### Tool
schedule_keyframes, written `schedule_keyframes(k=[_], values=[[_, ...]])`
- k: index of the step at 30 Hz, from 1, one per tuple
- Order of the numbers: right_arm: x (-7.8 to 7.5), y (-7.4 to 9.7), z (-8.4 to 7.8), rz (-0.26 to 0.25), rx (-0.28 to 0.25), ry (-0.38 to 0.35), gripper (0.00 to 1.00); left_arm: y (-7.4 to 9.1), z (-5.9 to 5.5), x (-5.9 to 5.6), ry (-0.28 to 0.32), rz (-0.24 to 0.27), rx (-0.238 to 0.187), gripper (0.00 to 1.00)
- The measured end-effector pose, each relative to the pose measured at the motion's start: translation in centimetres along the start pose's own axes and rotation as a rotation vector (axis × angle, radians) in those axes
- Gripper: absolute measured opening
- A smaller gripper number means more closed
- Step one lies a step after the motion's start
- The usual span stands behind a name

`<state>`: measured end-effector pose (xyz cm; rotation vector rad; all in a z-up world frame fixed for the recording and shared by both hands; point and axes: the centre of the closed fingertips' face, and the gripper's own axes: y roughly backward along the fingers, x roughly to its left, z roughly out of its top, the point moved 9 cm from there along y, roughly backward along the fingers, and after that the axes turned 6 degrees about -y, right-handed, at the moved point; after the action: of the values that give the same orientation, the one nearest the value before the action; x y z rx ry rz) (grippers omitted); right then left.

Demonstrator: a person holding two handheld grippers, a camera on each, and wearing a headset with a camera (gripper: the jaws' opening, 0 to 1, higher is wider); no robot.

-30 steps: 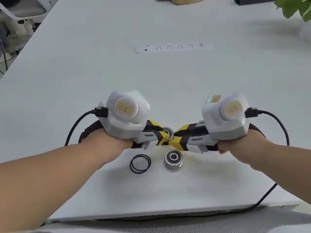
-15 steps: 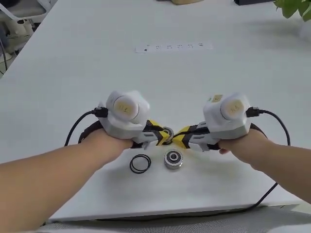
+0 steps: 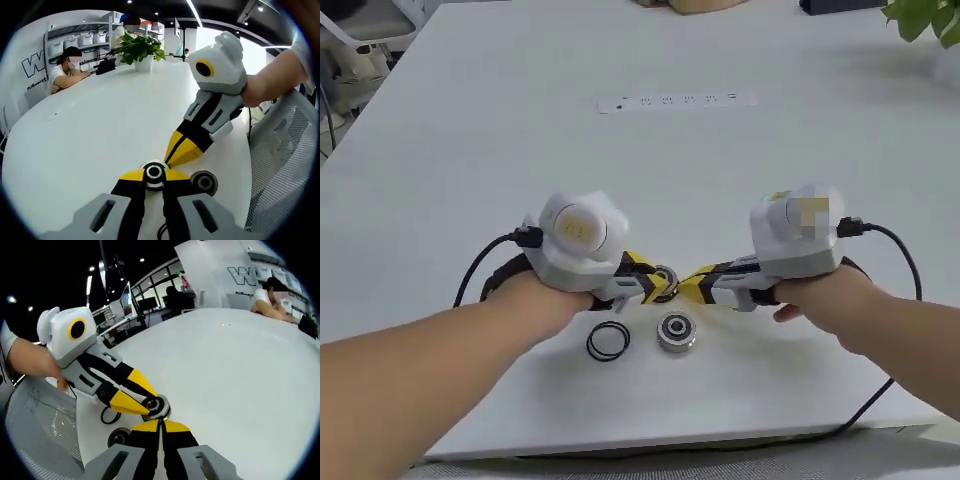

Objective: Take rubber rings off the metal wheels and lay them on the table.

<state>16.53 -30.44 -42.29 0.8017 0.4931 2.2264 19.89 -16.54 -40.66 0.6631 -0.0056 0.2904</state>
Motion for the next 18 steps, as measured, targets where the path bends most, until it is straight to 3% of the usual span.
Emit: schedule_keyframes(k=[3, 18], values=[[-0.23, 0.38, 0.04, 0.012, -0.014, -0.063, 0.00, 0.02, 0.02, 0.00, -0.002, 0.000, 0.001, 0.07], [-0.03, 0.21, 0.31, 0.023, -0.090, -0.201, 0.00, 0.06, -0.01, -0.15, 0.009, 0.015, 0.000, 0.07]])
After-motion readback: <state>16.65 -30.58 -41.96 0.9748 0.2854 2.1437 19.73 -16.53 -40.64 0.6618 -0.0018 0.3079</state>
